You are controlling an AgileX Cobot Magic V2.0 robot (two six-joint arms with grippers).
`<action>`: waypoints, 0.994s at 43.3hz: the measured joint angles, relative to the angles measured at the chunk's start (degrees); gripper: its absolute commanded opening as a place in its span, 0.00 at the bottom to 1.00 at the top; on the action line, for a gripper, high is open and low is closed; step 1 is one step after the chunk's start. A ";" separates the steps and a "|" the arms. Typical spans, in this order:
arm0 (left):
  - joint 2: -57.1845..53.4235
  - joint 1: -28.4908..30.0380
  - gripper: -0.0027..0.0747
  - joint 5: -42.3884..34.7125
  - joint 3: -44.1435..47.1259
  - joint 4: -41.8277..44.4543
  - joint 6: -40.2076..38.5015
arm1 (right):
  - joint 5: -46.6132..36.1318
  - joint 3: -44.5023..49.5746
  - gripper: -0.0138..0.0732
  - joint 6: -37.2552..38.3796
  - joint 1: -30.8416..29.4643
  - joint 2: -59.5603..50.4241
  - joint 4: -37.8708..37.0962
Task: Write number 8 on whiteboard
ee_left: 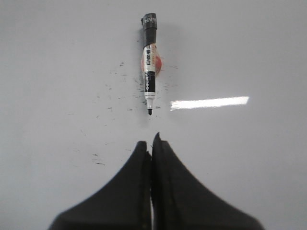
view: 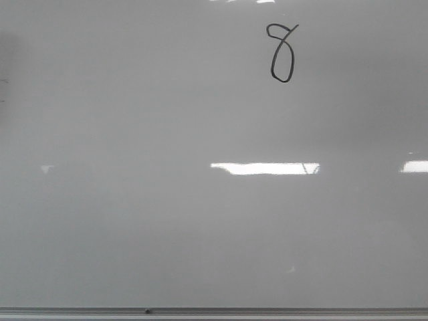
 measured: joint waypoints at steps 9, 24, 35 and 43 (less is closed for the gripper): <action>-1.19 1.25 0.01 -5.45 0.69 -0.57 0.00 | 0.00 0.00 0.03 0.00 0.00 0.00 0.00; -1.19 1.33 0.01 -6.18 0.69 -0.66 0.00 | 0.00 0.00 0.03 0.00 0.00 0.00 0.00; -1.19 1.33 0.01 -6.18 0.69 -0.66 0.00 | 0.00 0.00 0.03 0.00 0.00 0.00 0.00; -1.19 1.33 0.01 -6.18 0.69 -0.66 0.00 | 0.00 0.00 0.03 0.00 0.00 0.00 0.00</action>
